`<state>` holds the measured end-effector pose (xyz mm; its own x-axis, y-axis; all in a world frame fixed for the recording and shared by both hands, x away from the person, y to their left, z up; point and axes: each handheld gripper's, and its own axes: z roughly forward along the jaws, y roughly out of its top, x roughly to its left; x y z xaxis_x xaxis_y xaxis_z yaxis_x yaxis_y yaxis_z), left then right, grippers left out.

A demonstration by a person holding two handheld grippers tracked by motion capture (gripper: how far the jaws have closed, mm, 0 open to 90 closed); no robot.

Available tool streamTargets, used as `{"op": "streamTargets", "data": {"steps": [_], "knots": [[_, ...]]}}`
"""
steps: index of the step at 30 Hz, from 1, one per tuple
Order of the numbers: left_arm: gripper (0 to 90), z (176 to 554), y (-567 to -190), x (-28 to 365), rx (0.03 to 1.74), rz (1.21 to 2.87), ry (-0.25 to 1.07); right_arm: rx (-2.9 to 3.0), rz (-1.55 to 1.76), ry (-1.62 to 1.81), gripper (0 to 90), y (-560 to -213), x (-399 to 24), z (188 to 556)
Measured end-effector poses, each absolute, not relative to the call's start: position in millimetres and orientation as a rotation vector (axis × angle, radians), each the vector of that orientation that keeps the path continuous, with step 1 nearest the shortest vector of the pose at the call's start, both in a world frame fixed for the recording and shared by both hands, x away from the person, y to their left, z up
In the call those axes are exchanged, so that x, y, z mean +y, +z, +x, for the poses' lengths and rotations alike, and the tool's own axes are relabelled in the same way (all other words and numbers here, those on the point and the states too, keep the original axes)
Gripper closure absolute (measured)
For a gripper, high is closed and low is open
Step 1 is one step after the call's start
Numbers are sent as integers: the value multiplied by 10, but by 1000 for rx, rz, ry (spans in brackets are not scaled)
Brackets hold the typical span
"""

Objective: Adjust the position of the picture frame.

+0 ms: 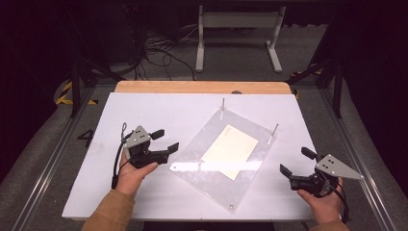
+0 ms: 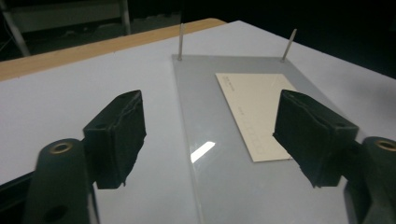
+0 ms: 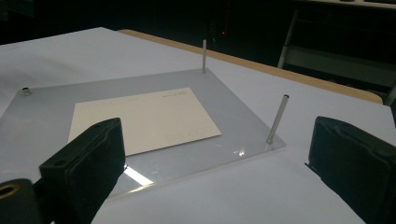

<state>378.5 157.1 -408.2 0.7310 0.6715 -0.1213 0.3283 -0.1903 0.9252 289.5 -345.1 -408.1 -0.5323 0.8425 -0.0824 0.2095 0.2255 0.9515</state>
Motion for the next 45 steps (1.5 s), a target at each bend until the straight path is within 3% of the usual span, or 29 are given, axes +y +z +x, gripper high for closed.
{"op": "streamTargets", "data": {"steps": [3,7,9,10,14,18,32,45], "knots": [[290,3834,-4119,1559,843,1820,417,1899,967,1307,68,-4087,-3439,2900],[490,3926,-4199,1539,864,1881,407,1933,974,1254,136,-4113,-3413,2918],[564,3957,-4231,1519,879,1903,372,1998,961,1261,247,-4128,-3397,2938],[564,3971,-4247,1508,888,1918,373,1998,961,1261,247,-4128,-3397,2938],[771,4062,-4325,1495,897,1974,306,2015,972,1236,261,-4147,-3367,2953],[890,4139,-4420,1482,927,2028,210,2022,980,1232,266,-4155,-3365,2961],[897,4189,-4568,1362,969,2199,84,2097,1005,1205,374,-4211,-3353,3023],[899,4188,-4573,1347,964,2196,65,2134,1067,1157,602,-4215,-3359,3169]]}}
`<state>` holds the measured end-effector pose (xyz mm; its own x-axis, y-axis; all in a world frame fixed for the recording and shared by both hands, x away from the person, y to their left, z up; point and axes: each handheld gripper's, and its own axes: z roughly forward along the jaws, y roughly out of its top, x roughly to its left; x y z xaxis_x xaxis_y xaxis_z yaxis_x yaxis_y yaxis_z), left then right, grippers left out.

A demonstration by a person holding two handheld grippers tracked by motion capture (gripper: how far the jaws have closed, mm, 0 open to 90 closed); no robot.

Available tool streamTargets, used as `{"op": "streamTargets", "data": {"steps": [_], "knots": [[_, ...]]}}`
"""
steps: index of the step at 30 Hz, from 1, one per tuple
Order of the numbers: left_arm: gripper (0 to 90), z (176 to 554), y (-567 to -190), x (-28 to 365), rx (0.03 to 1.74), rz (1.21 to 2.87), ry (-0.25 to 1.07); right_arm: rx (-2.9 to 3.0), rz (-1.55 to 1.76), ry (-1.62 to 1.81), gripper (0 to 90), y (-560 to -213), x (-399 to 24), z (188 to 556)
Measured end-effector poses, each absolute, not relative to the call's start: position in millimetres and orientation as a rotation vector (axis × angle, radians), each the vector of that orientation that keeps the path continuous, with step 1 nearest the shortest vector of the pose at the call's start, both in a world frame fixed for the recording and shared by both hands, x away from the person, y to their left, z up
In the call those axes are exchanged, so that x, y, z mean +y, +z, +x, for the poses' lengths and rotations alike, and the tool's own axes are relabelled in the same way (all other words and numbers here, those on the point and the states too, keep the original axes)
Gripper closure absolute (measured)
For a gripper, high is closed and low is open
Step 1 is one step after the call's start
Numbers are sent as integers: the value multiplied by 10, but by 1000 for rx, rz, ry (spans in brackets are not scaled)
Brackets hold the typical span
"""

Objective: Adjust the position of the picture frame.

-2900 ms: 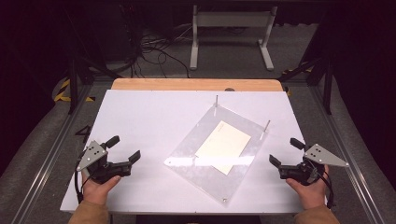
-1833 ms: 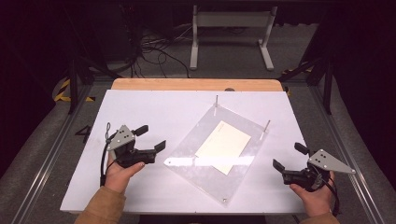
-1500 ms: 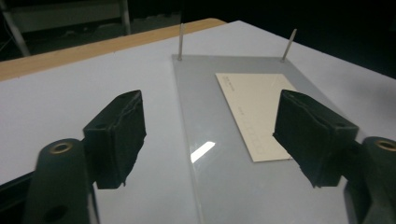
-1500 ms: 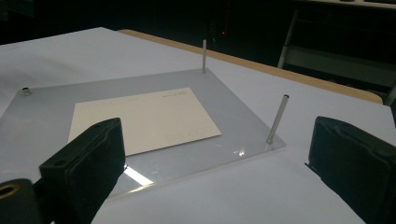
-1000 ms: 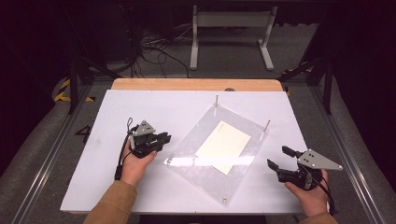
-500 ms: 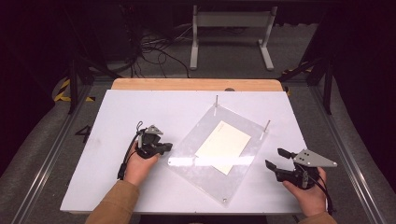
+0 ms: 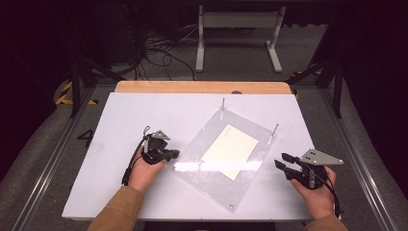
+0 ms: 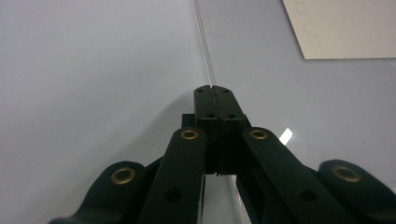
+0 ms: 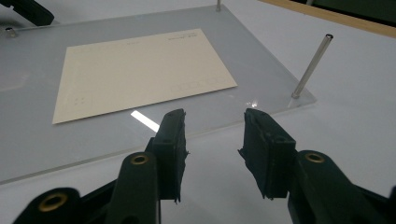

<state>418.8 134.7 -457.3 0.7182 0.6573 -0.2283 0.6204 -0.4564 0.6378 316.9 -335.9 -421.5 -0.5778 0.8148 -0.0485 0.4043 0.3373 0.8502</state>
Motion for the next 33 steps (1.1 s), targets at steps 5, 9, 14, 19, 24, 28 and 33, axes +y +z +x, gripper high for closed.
{"op": "streamTargets", "data": {"steps": [5,9,14,19,24,28,33], "knots": [[898,4188,-4573,1347,965,2196,65,2118,1123,1134,667,-4214,-3386,3324],[898,4188,-4575,1348,965,2193,64,2088,1170,1117,699,-4188,-3413,3505],[898,4196,-4577,1354,959,2193,61,2055,1240,1112,706,-4183,-3425,3783],[897,4197,-4579,1354,959,2190,62,2041,1260,1080,713,-4192,-3408,3994],[897,4197,-4580,1355,963,2187,59,2009,1320,1087,720,-4291,-3438,4171],[897,4200,-4582,1358,968,2181,52,2003,1345,1069,736,-4306,-3442,4278],[896,4197,-4583,1358,967,2180,56,2040,1289,992,845,-4272,-3395,4354]]}}
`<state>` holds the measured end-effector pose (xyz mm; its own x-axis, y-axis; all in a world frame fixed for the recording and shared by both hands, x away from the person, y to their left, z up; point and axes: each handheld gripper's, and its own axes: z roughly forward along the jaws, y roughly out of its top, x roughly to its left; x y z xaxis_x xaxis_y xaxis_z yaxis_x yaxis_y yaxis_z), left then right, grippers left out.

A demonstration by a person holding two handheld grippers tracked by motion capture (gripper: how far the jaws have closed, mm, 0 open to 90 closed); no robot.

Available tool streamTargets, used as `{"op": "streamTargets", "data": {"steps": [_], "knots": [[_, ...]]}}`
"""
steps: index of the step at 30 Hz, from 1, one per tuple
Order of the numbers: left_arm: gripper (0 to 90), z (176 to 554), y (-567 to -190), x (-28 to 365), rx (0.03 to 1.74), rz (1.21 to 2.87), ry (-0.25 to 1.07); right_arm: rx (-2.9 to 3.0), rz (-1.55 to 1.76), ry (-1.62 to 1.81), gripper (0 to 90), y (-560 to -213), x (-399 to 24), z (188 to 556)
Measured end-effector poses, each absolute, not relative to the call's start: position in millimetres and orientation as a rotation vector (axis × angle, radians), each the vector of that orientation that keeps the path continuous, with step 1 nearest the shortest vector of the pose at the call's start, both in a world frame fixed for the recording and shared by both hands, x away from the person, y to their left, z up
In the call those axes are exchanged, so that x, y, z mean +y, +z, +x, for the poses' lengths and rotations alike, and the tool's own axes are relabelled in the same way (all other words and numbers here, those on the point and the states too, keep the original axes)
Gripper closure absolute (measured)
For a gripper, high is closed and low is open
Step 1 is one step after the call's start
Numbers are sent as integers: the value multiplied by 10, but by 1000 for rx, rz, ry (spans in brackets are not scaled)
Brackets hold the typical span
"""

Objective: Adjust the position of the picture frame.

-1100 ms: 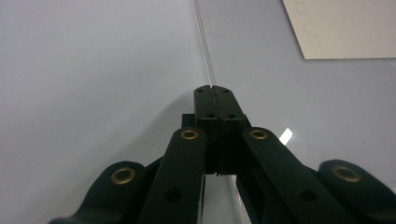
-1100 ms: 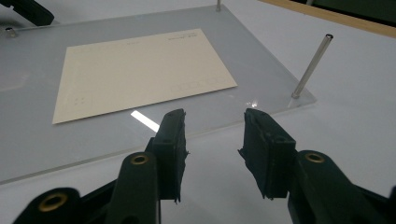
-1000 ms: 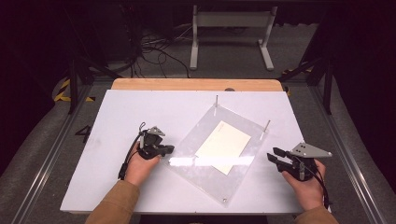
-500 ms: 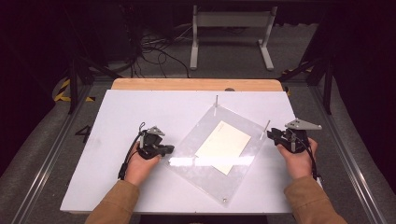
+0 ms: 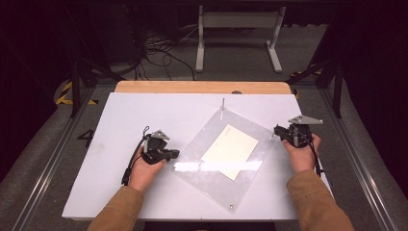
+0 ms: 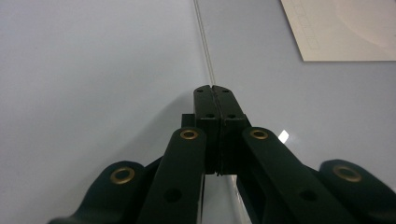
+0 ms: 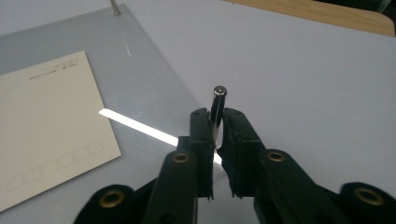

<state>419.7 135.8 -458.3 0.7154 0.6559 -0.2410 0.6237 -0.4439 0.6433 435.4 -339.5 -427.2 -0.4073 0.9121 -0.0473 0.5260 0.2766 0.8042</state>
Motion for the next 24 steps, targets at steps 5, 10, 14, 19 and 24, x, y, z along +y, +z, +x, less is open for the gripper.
{"op": "streamTargets", "data": {"steps": [5,10,14,19,24], "knots": [[897,4189,-4583,1362,971,2179,56,2048,1264,967,850,-4218,-3360,4367],[898,4180,-4579,1368,965,2187,66,2043,1233,973,850,-4140,-3323,4417],[898,4145,-4571,1377,973,2192,71,2046,1190,975,849,-4046,-3277,4485],[898,4094,-4573,1424,979,2191,62,2088,1106,944,849,-3882,-3147,4654],[898,4036,-4570,1474,978,2199,68,2116,1026,943,849,-3760,-3019,4825]]}}
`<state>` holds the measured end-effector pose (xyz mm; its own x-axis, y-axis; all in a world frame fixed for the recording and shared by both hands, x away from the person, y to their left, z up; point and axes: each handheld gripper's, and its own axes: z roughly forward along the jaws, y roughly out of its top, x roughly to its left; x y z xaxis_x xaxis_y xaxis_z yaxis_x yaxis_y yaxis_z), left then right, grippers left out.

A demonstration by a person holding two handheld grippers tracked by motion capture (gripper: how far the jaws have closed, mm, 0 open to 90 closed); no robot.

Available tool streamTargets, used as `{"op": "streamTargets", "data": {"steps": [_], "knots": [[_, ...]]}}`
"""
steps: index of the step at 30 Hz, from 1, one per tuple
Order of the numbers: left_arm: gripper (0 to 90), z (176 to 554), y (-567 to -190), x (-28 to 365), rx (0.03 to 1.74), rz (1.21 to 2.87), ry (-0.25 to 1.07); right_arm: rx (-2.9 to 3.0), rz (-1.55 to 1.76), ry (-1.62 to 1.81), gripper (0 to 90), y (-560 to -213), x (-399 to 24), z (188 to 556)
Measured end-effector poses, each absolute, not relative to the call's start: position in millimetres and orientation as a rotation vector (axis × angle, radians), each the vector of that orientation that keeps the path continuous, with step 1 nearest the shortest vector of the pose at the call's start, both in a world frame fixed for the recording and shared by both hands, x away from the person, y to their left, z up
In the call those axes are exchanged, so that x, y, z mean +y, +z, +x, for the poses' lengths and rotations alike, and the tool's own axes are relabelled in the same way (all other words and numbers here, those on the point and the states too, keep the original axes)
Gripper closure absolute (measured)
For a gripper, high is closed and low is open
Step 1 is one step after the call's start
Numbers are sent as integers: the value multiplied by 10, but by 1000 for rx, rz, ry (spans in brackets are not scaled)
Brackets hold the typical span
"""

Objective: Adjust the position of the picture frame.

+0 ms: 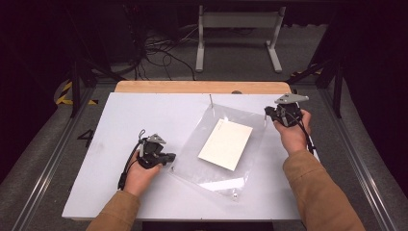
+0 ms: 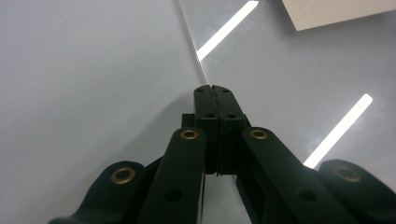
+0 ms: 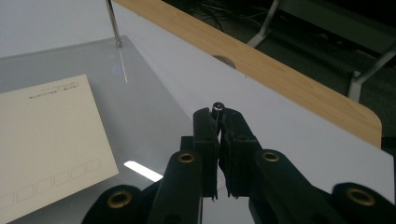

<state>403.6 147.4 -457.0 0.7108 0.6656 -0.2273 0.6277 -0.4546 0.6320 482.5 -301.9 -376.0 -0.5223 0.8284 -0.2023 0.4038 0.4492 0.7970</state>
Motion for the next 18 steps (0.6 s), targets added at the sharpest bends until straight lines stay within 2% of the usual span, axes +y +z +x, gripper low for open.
{"op": "streamTargets", "data": {"steps": [6,11,18], "knots": [[898,3953,-4565,1527,994,2198,50,2158,979,956,849,-3727,-2865,5037],[898,3903,-4563,1567,996,2197,43,2194,967,970,849,-3806,-2726,5300],[898,3851,-4557,1608,988,2202,37,2216,977,966,848,-3888,-2570,5475]]}}
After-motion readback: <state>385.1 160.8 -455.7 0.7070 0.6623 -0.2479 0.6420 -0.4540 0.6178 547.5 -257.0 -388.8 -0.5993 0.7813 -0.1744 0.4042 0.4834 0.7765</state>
